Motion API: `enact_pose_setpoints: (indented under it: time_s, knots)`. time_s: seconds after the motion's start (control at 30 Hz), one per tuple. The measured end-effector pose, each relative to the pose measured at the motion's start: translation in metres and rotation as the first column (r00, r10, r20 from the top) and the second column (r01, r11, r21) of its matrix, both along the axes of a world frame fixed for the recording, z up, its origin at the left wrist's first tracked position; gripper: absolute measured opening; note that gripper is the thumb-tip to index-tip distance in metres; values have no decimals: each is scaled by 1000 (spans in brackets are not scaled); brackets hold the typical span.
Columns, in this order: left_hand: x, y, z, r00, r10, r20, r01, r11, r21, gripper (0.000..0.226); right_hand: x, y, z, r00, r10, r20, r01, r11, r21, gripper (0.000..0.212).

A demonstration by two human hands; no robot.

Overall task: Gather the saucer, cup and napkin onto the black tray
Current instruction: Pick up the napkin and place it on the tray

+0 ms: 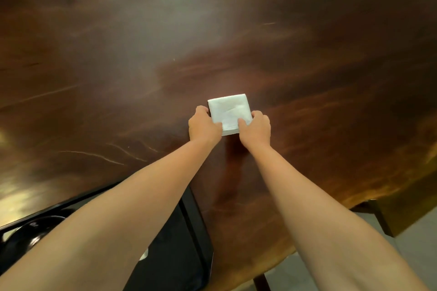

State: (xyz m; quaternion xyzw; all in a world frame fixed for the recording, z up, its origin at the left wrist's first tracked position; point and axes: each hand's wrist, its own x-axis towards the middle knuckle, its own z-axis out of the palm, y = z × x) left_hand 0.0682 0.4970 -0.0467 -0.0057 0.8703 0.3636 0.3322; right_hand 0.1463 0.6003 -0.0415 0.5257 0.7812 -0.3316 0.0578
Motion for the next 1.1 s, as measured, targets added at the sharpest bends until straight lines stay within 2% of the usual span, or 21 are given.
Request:
enact_pose_setpoints:
  time_s: [0.07,0.17,0.27,0.33,0.43,0.73,0.83,0.97,1.1]
  knots:
    - [-3,-3,0,996,41,81,-43,999,20,52,1,1,-1,998,-63,1,63,995,-72,47]
    - [-5,-11,1,979,50,198,-59,998,38,42,8,-2,-1,985,-173,-21,165,961,-224,34]
    - [-5,-18,3,951,52,304,-76,995,69,31,14,-8,3,955,-297,-15,261,860,-438,31]
    - [-5,-23,4,940,64,334,-99,991,89,27,17,-13,8,942,-335,-25,263,779,-569,33]
    - [-2,-34,9,925,80,371,-138,982,131,20,25,-20,17,928,-370,-45,250,709,-660,42]
    - [16,-98,53,886,159,436,-260,948,183,27,38,-59,63,979,-190,-72,83,697,-712,43]
    - [20,-126,73,828,211,520,-372,899,229,29,35,-79,78,985,-139,-106,14,666,-745,40]
    - [30,-169,96,749,179,637,-463,830,311,31,35,-110,93,985,-57,-163,-90,634,-768,52]
    - [50,-211,109,663,144,735,-530,783,325,39,43,-140,103,979,24,-201,-180,560,-808,50]
